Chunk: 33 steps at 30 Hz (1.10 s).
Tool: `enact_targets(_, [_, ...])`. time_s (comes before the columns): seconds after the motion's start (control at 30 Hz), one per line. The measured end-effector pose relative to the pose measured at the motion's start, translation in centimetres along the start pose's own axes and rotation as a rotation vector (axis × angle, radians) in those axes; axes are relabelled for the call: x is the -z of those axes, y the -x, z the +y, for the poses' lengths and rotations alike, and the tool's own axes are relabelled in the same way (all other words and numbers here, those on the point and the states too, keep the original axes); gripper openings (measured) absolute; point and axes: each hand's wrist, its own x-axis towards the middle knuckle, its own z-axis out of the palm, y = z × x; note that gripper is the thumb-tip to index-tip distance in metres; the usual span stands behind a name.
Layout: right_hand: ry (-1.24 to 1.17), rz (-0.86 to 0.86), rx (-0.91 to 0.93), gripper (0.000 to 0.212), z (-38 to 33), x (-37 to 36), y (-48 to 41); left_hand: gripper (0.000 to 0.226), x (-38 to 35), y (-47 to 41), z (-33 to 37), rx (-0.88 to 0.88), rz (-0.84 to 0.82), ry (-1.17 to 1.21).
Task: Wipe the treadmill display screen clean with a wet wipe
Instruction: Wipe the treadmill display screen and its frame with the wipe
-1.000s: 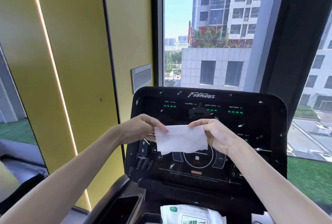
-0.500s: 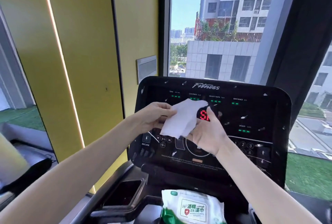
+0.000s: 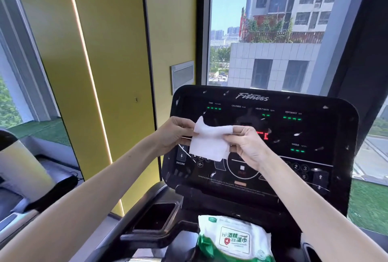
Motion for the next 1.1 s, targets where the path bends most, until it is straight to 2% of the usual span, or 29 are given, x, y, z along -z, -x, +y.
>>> enact_targets(0.13, [0.16, -0.036, 0.048, 0.02, 0.2, -0.2, -0.1, 0.032, 0.5, 0.1, -0.4, -0.076, 0.008, -0.111])
enact_targets(0.33, [0.138, 0.055, 0.063, 0.034, 0.0, -1.0, -0.4, 0.033, 0.1, 0.0, -0.4, -0.096, 0.107, -0.132])
enact_targets(0.53, [0.084, 0.014, -0.129, 0.039, -0.3, -1.5, 0.1, 0.03, -0.1, 0.6, -0.8, -0.02, 0.172, -0.126])
enact_targets(0.6, [0.145, 0.016, -0.169, 0.034, -0.4, -1.8, 0.2, 0.029, -0.5, 0.8, -0.8, -0.005, 0.176, -0.151])
enact_targets(0.77, [0.447, 0.112, -0.123, 0.008, 0.0, -2.5, 0.1, 0.027, -1.4, 0.5, -0.7, -0.012, 0.167, -0.167])
enact_targets(0.83, [0.506, 0.179, -0.146, 0.011, 0.4, -2.7, -0.2, 0.027, -1.7, 0.7, -0.8, -0.028, 0.167, -0.169])
enact_targets(0.97, [0.418, 0.276, -0.242, 0.016, 1.1, -2.5, -1.8, 0.028, -2.8, 1.7, -1.4, -0.031, 0.13, -0.168])
enact_targets(1.1, [0.322, 0.283, -0.292, 0.02, 1.6, -2.7, -2.5, 0.029, -3.8, 2.1, -3.5, -0.119, 0.154, -0.393])
